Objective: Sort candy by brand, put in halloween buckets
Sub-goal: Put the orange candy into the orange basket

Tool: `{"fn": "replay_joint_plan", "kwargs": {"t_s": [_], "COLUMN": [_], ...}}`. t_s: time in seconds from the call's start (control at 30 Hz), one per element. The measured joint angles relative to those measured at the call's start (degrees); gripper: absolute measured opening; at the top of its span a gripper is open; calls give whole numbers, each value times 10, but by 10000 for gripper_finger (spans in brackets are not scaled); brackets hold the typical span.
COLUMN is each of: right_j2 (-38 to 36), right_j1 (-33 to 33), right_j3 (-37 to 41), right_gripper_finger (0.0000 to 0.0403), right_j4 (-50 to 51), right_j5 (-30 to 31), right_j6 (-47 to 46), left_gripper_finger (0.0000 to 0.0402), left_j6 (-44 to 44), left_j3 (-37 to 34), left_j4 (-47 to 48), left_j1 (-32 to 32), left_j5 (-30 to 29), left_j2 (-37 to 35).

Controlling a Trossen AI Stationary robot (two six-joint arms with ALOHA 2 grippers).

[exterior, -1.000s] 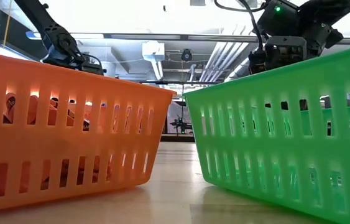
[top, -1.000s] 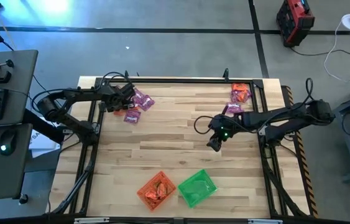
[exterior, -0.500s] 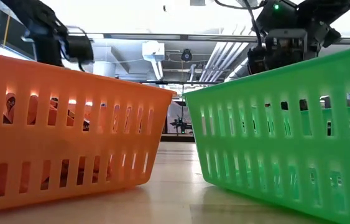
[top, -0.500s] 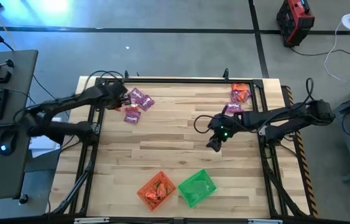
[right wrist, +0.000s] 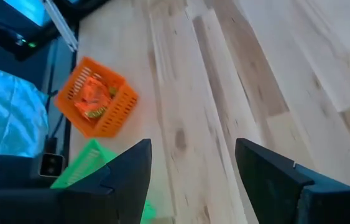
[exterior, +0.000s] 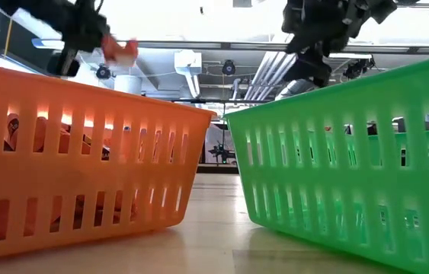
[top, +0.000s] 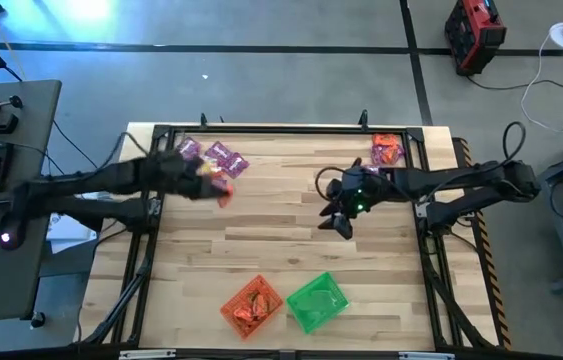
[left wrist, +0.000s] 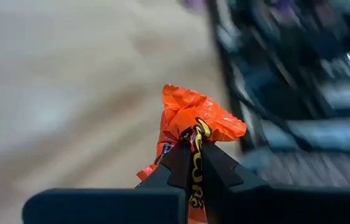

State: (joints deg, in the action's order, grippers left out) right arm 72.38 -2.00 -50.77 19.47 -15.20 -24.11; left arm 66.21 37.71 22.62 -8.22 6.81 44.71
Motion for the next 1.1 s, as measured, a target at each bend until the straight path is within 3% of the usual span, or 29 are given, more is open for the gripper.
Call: {"fn": "replay_joint_plan", "kwargs": {"t_s": [0.23, 0.43, 0.53, 0.7, 0.87, 1.1], "right_j2": [0, 0, 0, 0, 0, 0], "right_j1": [21, 67, 91, 120, 135, 137], "right_j3": [-26, -59, -82, -119, -150, -171], "right_gripper_finger": [224, 224, 224, 224, 224, 224], "right_j4": [-1, -14, -16, -15, -15, -14], "right_j5": [-17, -17, 5, 69, 107, 134], "right_j6": [-64, -172, -211, -249, -250, -249], "left_gripper_finger": [7, 21, 26, 28, 34, 105], "left_j6": [-2, -43, -77, -98, -97, -141], "left_j3": [0, 0, 0, 0, 0, 32], "left_j4": [-102, -308, -363, -370, -394, -366], "left_j1": [247, 375, 401, 403, 401, 400], "left_j5": [-31, -35, -54, -62, -24, -24], "left_j2": [126, 273, 336, 398, 415, 415]}}
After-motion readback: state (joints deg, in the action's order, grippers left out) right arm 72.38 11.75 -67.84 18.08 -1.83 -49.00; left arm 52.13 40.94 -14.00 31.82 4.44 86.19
